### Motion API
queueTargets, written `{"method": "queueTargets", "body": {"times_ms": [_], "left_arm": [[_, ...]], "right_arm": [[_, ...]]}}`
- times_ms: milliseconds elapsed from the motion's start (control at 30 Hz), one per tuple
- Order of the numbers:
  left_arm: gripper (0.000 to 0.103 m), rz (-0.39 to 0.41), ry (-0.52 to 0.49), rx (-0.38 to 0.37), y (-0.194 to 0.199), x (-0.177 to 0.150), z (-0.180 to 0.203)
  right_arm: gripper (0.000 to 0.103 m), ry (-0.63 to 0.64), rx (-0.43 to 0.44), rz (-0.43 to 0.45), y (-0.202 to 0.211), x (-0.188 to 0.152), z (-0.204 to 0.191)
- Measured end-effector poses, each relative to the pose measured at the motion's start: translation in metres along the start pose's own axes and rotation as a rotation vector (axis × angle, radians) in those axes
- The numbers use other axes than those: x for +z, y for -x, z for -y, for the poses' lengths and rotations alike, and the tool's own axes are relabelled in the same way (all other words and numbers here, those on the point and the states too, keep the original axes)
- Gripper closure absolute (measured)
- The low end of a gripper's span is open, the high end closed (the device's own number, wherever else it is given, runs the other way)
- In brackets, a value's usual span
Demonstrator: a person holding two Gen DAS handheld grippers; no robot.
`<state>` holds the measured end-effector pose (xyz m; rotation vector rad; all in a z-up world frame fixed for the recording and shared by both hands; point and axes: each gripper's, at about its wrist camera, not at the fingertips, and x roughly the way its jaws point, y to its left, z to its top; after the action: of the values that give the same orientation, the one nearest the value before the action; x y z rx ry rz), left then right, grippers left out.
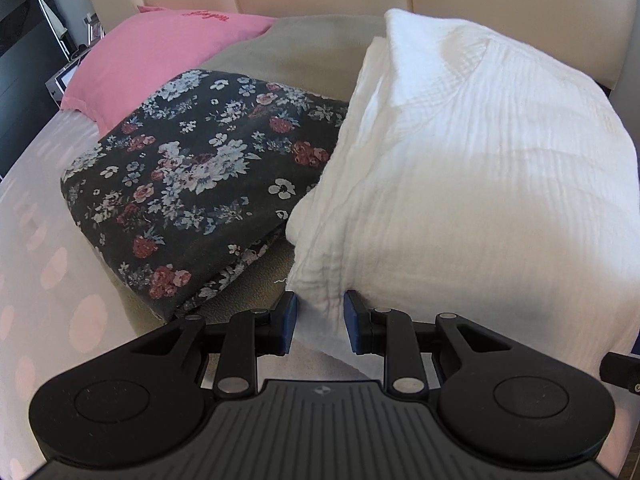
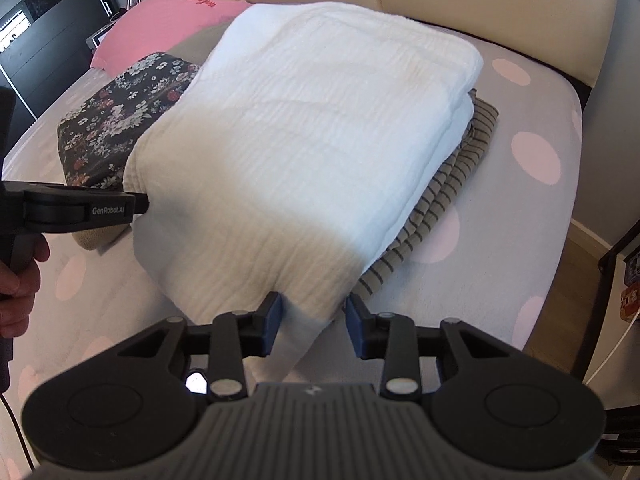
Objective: Fold clothes
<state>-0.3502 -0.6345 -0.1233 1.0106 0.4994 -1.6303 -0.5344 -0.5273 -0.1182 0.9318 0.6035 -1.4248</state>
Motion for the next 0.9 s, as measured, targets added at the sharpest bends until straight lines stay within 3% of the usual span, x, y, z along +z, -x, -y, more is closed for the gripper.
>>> {"method": "queueTargets", "body": {"times_ms": [200, 400, 500, 633, 900], "left_arm": [[0.078, 0.066, 0.055, 0.009, 0.041, -0.005, -0.009], [0.062, 0.131, 0.098, -0.012, 0.099, -0.014, -0.004], [0.057, 0.147, 0.127, -0.03, 0.125, -0.02, 0.0], [0.051, 0.206, 0.162, -0.017, 0.155, -0.027, 0.004], [0.04, 0.328, 0.218, 0.069, 0.201, -0.042, 0.016]], "right_arm": [[0.062, 0.007, -0.01, 0.034, 0.019, -0.001, 0.001], [0.051, 0.003, -0.023, 0.118, 0.055, 0.013, 0.008], [0.038, 0.015, -0.029, 0.18, 0.078, 0.022, 0.013], [0.038, 0.032, -0.057, 0.252, 0.105, 0.023, 0.017], [0.038, 0.006, -0.031, 0.278, 0.138, 0.002, 0.028]]}}
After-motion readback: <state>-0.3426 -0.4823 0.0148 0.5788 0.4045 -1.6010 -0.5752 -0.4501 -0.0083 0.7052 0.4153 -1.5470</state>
